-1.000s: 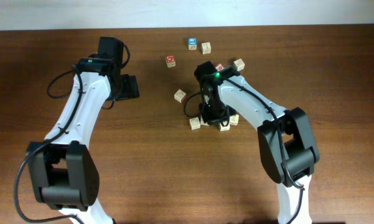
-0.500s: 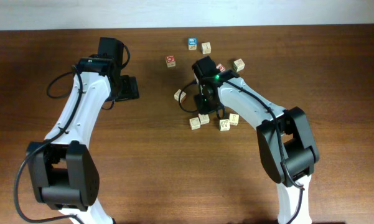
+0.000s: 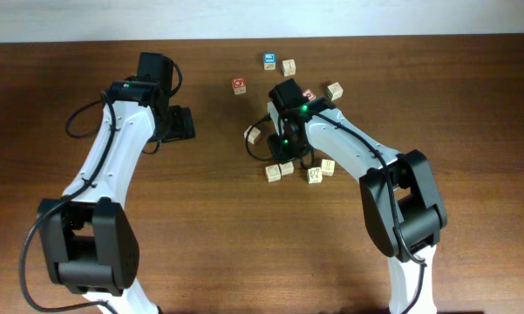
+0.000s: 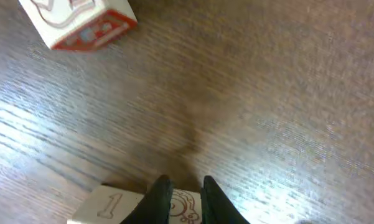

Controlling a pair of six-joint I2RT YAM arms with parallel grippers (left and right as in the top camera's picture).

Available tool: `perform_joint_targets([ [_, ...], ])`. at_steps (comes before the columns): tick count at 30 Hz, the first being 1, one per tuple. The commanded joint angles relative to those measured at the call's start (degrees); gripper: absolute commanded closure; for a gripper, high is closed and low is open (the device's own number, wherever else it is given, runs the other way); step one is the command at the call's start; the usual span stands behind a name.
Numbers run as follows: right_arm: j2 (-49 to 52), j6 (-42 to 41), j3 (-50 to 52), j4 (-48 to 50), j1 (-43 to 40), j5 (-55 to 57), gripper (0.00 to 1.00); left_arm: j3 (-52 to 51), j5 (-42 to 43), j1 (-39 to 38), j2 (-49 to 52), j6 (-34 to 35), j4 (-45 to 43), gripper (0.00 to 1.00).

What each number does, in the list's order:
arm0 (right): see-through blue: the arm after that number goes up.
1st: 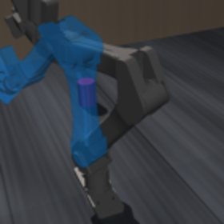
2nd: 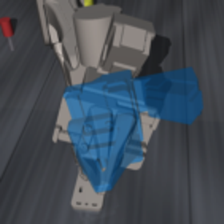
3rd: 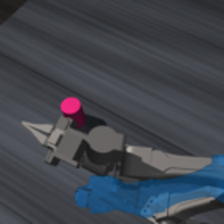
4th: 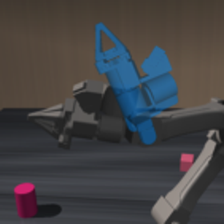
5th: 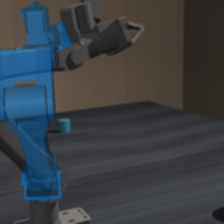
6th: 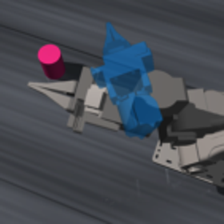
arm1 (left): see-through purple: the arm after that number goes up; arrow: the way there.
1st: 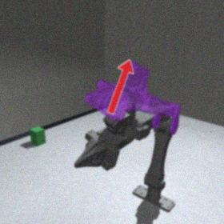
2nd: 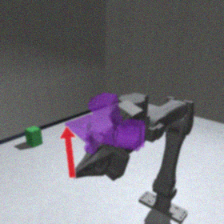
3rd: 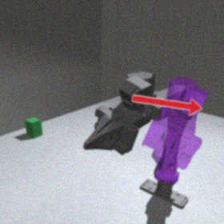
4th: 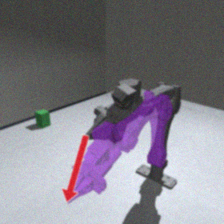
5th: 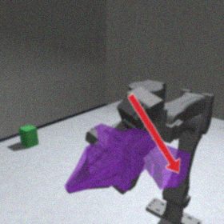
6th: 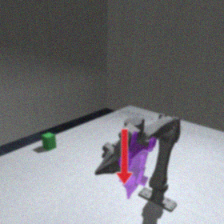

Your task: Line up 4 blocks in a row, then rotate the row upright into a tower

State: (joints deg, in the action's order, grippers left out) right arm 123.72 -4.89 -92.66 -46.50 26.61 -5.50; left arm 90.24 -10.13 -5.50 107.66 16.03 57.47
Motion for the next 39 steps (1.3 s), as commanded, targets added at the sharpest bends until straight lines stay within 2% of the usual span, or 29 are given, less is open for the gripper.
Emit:
perform_joint_targets([
  [1, -0.46, -1.6, 0.31, -0.72, 0.0, -0.37, 0.81, 1.22, -0.66, 0.02, 0.55, -0.76, 0.02, 0.04],
  [8, -0.46, -3.13, -0.02, -2.14, 0.0, -1.42, 0.81, 1.22, -0.66, 0.02, 0.55, -0.74, -0.17, 0.04],
  [9, -0.46, -3.06, -0.96, -2.14, -0.02, -1.29, 0.73, 1.22, -0.66, 0.02, 0.55, -0.74, -0.17, 0.04],
  [11, -0.46, -3.1, -4.66, -4.2, -0.85, -1.18, 0.67, 1.22, -0.66, 0.02, 0.55, -0.74, -0.35, 0.04],
  [13, -0.46, -3.15, -13.0, -11.87, -2.73, -1.46, 0.67, 1.22, -0.66, 0.02, 0.55, -0.74, -0.33, 0.04],
  [17, -0.48, -6.27, -23.39, -27.26, -4.74, -1.88, 0.58, 1.22, 0.24, -0.02, 0.55, -0.72, -0.22, 0.04],
  [19, -0.48, -6.58, -25.62, -30.69, -5.01, -5.09, 0.54, 1.22, 0.24, -0.02, 0.55, -0.72, -0.11, 0.04],
  [22, -0.72, -6.6, -30.97, -35.17, -4.94, -5.92, 0.54, 1.22, 0.22, -0.02, 0.55, -0.74, -0.09, 0.03],
  [23, -1.75, -6.62, -34.56, -37.42, -4.87, -5.81, 0.49, 1.22, 0.2, -0.02, 0.55, -0.76, 0.33, 0.03],
  [26, -6.51, -9.7, -37.79, -42.91, -4.87, 0.48, 0.47, 1.22, -0.28, -0.02, 0.55, -3.08, 1.84, 0.03],
  [29, -8.66, -9.46, -37.29, -48.94, -4.87, 3.21, 0.47, 1.22, -0.33, 0.02, 0.55, -3.96, 1.55, 0.01],
  [31, -8.61, -9.33, -32.96, -48.54, -4.9, 3.19, 0.47, 1.22, -0.24, 0.04, 0.55, -3.96, 1.14, 0.01],
  [36, -8.61, -10.64, -13.64, -37.57, -4.9, 2.32, 0.47, 1.22, -0.24, 0.02, 0.55, -3.93, 1.14, 0.01],
  [39, -8.61, -10.62, -5.86, -31.3, -4.9, 2.58, 0.47, 1.22, -0.24, 0.02, 0.55, -3.96, 1.11, 0.01],
])
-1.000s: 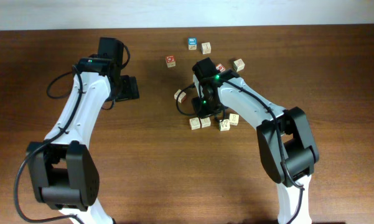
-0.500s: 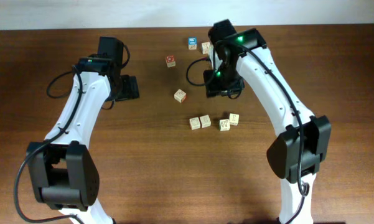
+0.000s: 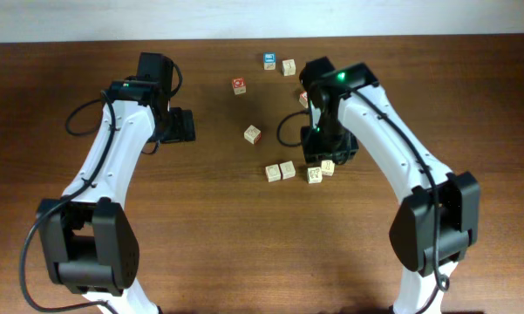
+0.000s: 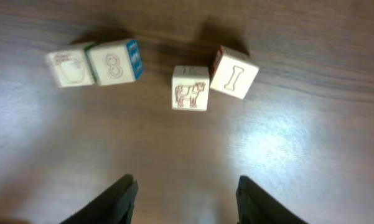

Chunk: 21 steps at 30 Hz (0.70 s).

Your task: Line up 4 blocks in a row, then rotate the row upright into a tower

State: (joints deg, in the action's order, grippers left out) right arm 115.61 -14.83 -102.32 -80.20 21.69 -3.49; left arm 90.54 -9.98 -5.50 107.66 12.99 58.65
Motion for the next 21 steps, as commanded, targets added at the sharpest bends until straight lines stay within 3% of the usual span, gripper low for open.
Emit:
perform_joint_targets([
  [1, -0.5, -0.66, 6.88, 5.2, 0.02, 0.76, 0.48, 0.92, -0.39, 0.02, 0.55, -0.92, -0.07, 0.01],
  [6, -0.5, -0.46, 18.75, 17.16, 0.04, 0.76, 0.59, 0.92, -0.37, 0.02, 0.55, -0.9, -0.07, 0.01],
  [13, -0.48, -0.48, 21.88, 24.26, 0.09, 0.5, 0.7, 0.92, -0.37, 0.02, 0.55, -0.9, -0.07, 0.01],
  [17, -0.48, 1.27, 21.88, 28.33, 0.09, 0.57, 0.71, 0.92, -0.37, 0.02, 0.55, -0.9, -0.04, 0.01],
  [21, -0.39, 8.63, 21.88, 31.12, 0.09, 0.61, 0.7, 0.92, -0.37, 0.02, 0.55, -0.9, -0.04, 0.01],
])
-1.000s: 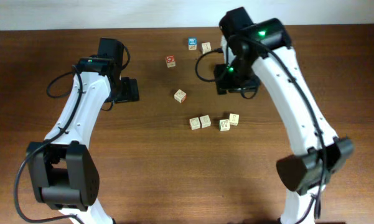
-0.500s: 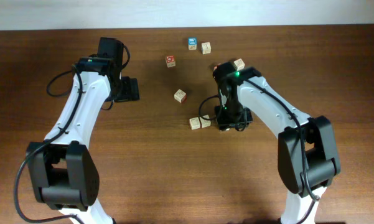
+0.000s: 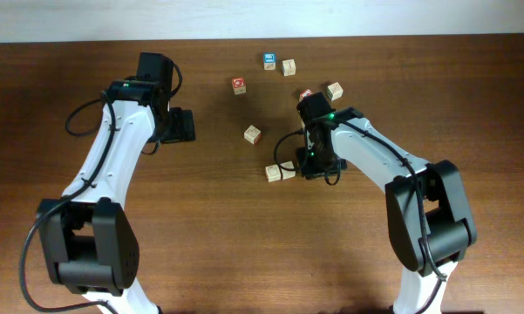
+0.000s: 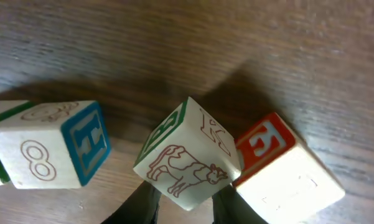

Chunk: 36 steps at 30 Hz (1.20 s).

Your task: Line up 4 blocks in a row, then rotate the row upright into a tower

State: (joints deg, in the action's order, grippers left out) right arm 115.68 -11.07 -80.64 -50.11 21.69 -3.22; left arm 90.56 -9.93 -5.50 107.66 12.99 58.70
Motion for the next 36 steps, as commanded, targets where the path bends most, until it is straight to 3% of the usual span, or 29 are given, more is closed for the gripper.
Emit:
perform_joint_targets([
  [1, -0.39, 5.11, 0.2, 1.33, 0.09, 1.07, 0.7, 0.9, -0.42, 0.02, 0.55, -0.9, -0.09, 0.01],
  [6, 1.9, 14.34, 0.2, 3.43, 0.02, 3.08, 0.7, 0.9, -0.42, 0.02, 0.55, -0.92, -0.09, 0.01],
  [8, 1.75, 14.25, -0.24, 2.32, -0.13, 3.32, 0.7, 0.9, -0.42, 0.02, 0.55, -0.92, -0.07, 0.01],
  [11, 1.7, 14.03, -1.14, -2.25, -2.34, 3.32, 0.59, 0.9, -0.44, 0.02, 0.55, -0.92, -0.11, 0.01],
  [14, 1.81, 14.01, -1.11, -0.26, -6.1, 3.32, 0.59, 0.9, -0.42, 0.02, 0.55, -0.92, -0.09, 0.01],
  [22, 2.03, 6.21, -1.09, 6.54, -8.41, -6.71, 0.6, 0.9, -0.42, 0.02, 0.55, -0.9, -0.07, 0.01],
  [24, 2.14, -1.46, -0.63, 5.22, -8.44, -6.73, 0.71, 0.9, -0.42, 0.02, 0.55, -0.92, 0.09, 0.01],
  [26, 2.14, -3.43, -0.57, 5.18, -8.41, -6.99, 0.71, 0.9, -0.42, 0.02, 0.55, -0.92, 0.13, 0.01],
  [36, 2.56, 0.31, -0.57, 9.57, -6.58, -10.75, 0.7, 0.9, -0.42, 0.02, 0.55, -0.9, 0.11, 0.0],
])
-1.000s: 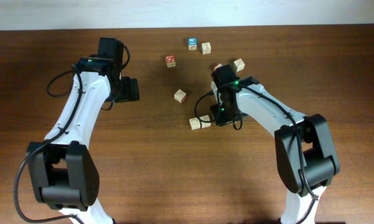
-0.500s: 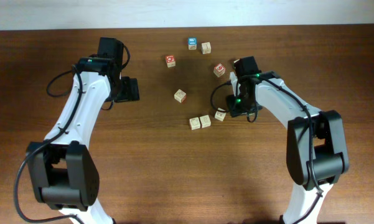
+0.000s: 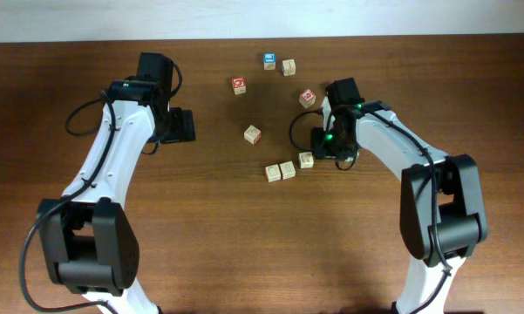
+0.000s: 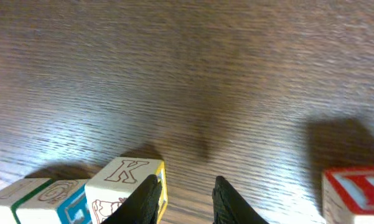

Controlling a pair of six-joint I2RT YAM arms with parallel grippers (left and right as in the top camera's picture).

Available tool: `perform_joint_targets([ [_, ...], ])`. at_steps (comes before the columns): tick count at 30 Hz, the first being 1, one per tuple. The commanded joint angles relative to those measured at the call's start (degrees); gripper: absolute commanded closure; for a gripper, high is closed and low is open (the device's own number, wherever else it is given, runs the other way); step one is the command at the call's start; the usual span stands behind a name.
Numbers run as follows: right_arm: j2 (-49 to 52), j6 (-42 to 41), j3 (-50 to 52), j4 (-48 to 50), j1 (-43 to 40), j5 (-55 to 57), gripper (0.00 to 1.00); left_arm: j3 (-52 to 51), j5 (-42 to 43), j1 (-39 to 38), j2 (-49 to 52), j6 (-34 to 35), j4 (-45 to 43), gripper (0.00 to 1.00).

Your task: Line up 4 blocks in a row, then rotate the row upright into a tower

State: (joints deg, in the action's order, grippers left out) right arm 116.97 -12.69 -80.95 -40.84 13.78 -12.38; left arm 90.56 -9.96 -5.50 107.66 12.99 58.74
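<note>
A row of wooden blocks lies mid-table: one at the left end (image 3: 272,173), a blue-sided one (image 3: 288,169) and a K-topped cow block (image 3: 306,160). In the right wrist view the K block (image 4: 127,183) stands flat against the blue-sided block (image 4: 56,199). My right gripper (image 4: 187,202) is open just right of the K block, its left finger beside the block's yellow side and nothing between the fingers. A red-lettered block (image 4: 355,193) sits to its right. My left gripper (image 3: 180,125) hovers at the table's left, far from the blocks; its jaws are not readable.
A lone block (image 3: 253,134) sits left of centre. Farther back are a red-faced block (image 3: 239,85), a blue one (image 3: 269,60), a plain one (image 3: 289,66) and another red-faced one (image 3: 308,98). The right arm (image 3: 392,144) reaches in from the lower right.
The right gripper was shut on the cow block, holding it tilted. Now the block stands on the table with K up, against the blue-sided block, and the gripper is open beside it.
The right gripper was first low and nearly shut at the lone block left of centre. Then it was raised and open over the row of several blocks. Then it gripped the cow block, tilted. Now that block rests turned, K up, released. The left arm stayed still.
</note>
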Motion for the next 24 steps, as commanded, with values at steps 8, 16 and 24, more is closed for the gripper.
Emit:
perform_joint_targets([
  [8, 1.49, 4.44, -0.26, -0.37, 2.75, -2.69, 0.71, 0.9, -0.39, 0.02, 0.55, -0.9, 0.02, 0.0],
  [16, 1.36, 6.78, -11.54, -14.73, -2.08, 4.37, 0.69, 0.9, -0.39, 0.02, 0.55, -0.92, -0.79, 0.01],
  [24, 1.51, 9.81, -13.64, -18.25, -16.17, 6.82, 0.65, 0.9, -0.39, 0.02, 0.55, -0.92, -0.94, 0.0],
])
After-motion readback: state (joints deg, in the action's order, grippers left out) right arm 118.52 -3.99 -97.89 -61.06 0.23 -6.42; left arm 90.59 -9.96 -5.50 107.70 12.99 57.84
